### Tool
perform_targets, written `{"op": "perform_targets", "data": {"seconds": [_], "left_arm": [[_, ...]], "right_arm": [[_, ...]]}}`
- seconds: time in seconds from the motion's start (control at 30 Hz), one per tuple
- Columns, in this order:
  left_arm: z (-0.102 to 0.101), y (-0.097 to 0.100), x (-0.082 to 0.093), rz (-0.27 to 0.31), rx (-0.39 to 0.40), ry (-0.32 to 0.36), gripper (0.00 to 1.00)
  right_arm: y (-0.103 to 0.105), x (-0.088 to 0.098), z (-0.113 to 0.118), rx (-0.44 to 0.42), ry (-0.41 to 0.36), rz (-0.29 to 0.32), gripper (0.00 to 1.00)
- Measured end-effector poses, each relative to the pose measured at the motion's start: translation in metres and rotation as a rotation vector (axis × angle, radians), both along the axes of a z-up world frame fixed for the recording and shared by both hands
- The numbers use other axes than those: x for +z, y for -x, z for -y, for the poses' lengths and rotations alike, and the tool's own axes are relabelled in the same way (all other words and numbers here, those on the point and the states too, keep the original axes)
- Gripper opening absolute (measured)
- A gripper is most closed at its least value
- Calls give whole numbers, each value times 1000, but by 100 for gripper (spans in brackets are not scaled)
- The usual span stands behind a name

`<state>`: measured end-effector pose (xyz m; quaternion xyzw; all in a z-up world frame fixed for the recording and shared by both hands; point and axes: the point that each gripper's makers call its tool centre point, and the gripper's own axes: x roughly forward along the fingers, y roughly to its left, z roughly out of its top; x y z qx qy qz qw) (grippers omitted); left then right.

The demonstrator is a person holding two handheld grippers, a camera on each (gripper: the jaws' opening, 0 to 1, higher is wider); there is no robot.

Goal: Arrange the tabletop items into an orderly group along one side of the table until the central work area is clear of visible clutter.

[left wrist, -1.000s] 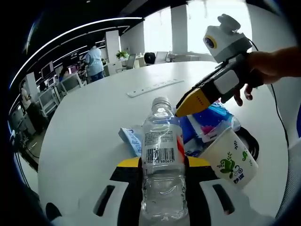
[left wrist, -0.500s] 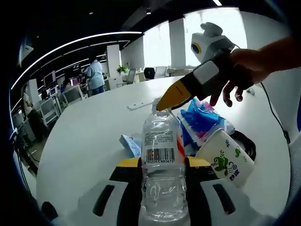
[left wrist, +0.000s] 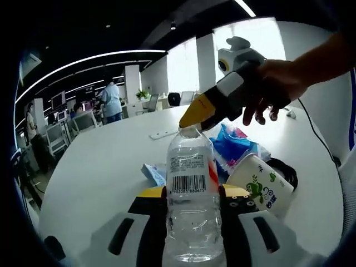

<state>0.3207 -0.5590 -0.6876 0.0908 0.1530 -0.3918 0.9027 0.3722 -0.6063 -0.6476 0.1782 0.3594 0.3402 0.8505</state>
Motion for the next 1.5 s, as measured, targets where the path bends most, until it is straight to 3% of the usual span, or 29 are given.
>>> {"op": "perform_targets", "data": {"seconds": [0.57, 0.9, 1.5], "left_arm": [[-9, 8, 2, -50, -22, -31, 38], [-26, 12, 2, -54, -1, -120, 39], [-47, 17, 2, -86, 14, -182, 39]], "right_arm": [[15, 22, -18, 96, 112, 101, 20], [27, 32, -38, 148, 163, 170, 20], [49, 51, -68, 256, 260, 284, 20]]}}
